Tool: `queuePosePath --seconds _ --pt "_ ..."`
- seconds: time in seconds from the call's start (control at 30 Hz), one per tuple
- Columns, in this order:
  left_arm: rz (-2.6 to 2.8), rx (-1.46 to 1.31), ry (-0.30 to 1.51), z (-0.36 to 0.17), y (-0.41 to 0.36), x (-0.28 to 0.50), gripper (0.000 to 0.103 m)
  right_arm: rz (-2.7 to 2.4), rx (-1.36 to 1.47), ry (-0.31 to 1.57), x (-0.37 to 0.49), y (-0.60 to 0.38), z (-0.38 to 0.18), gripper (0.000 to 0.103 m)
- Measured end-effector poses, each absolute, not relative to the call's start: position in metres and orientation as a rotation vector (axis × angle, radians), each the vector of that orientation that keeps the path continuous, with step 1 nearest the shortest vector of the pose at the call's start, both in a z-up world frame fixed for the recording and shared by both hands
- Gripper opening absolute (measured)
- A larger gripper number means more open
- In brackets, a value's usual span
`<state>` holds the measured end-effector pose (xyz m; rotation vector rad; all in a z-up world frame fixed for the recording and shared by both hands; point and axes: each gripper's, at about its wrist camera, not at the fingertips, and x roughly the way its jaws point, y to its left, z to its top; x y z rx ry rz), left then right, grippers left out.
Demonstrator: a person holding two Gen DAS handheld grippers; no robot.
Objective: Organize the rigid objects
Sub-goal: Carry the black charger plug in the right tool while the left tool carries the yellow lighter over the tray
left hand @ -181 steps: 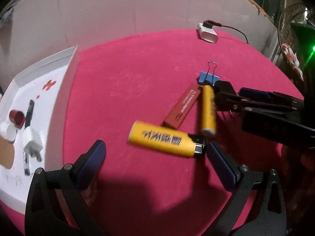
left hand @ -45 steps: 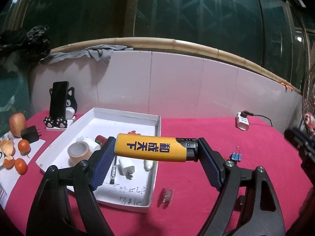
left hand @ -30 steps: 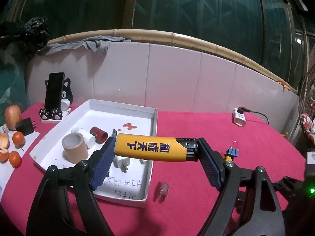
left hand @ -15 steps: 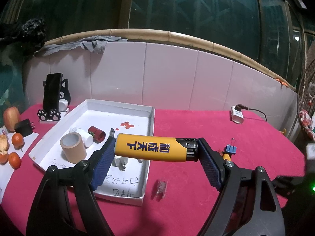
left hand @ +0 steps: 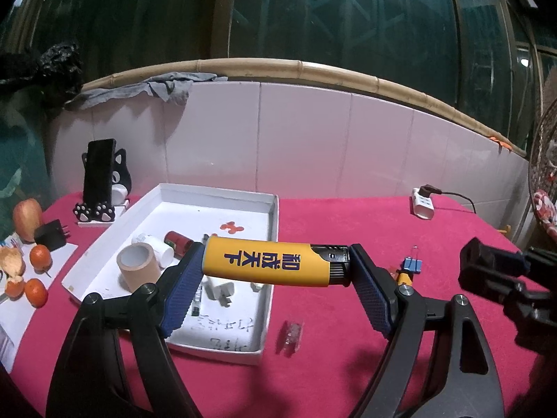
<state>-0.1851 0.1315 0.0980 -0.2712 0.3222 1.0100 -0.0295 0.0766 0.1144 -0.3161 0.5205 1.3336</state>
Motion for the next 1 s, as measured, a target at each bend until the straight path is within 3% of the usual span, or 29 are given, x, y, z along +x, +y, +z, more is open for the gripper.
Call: queuePosePath --seconds 1.0 --pt "1.098 -0.273 0.316 0.113 0.156 -0.225 0.083 1.402 -0.275 0.489 -0.052 0.116 0.149 0.045"
